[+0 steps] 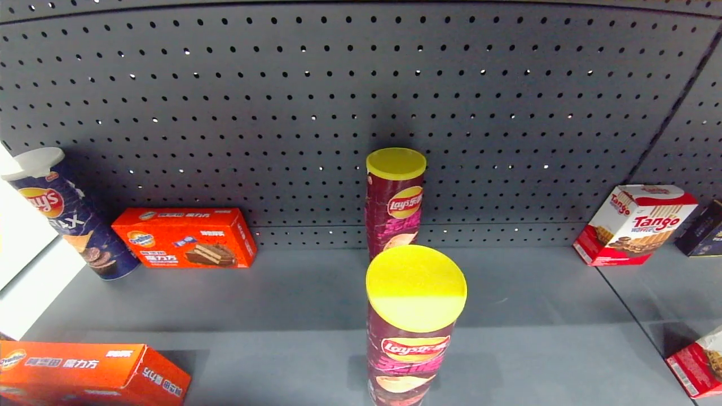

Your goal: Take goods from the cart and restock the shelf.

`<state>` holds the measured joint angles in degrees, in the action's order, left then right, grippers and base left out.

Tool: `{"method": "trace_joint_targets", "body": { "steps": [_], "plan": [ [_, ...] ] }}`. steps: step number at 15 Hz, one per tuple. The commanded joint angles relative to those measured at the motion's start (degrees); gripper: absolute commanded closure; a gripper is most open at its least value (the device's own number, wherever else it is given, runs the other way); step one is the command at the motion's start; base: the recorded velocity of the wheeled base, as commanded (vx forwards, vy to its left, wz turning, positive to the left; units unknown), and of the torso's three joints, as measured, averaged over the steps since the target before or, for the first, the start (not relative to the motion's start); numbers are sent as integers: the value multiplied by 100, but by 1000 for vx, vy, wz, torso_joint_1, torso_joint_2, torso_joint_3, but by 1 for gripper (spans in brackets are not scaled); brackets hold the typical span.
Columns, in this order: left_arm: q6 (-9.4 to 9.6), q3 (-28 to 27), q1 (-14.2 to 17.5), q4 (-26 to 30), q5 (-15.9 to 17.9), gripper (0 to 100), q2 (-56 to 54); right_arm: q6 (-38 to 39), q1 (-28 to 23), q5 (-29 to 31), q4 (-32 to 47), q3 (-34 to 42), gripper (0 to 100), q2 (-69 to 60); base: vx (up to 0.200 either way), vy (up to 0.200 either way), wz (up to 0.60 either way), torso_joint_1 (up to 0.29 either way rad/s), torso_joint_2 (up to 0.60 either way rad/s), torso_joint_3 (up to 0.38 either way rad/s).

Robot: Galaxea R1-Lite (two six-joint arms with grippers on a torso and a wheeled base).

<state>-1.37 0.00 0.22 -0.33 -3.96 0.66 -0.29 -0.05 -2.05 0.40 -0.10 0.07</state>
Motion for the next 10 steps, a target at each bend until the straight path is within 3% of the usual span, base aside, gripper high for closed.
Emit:
{"method": "trace_joint_targets", "body": {
  "steps": [1, 3, 4, 10],
  "plan": [
    [-4, 0, -4, -2, 1, 0, -4, -6, -4, -6, -5, 1, 0, 10, 0, 0, 0, 0, 0, 0],
    [-4, 0, -4, -2, 1, 0, -4, -6, -4, -6, -5, 1, 0, 10, 0, 0, 0, 0, 0, 0],
    [-4, 0, -4, -2, 1, 0, -4, -6, -4, 3, -5, 1, 0, 10, -200, 0, 0, 2, 2, -2],
    [13, 0, -4, -2, 18, 0, -4, 3, -4, 3, -5, 1, 0, 10, 0, 0, 0, 0, 0, 0]
  ]
}}
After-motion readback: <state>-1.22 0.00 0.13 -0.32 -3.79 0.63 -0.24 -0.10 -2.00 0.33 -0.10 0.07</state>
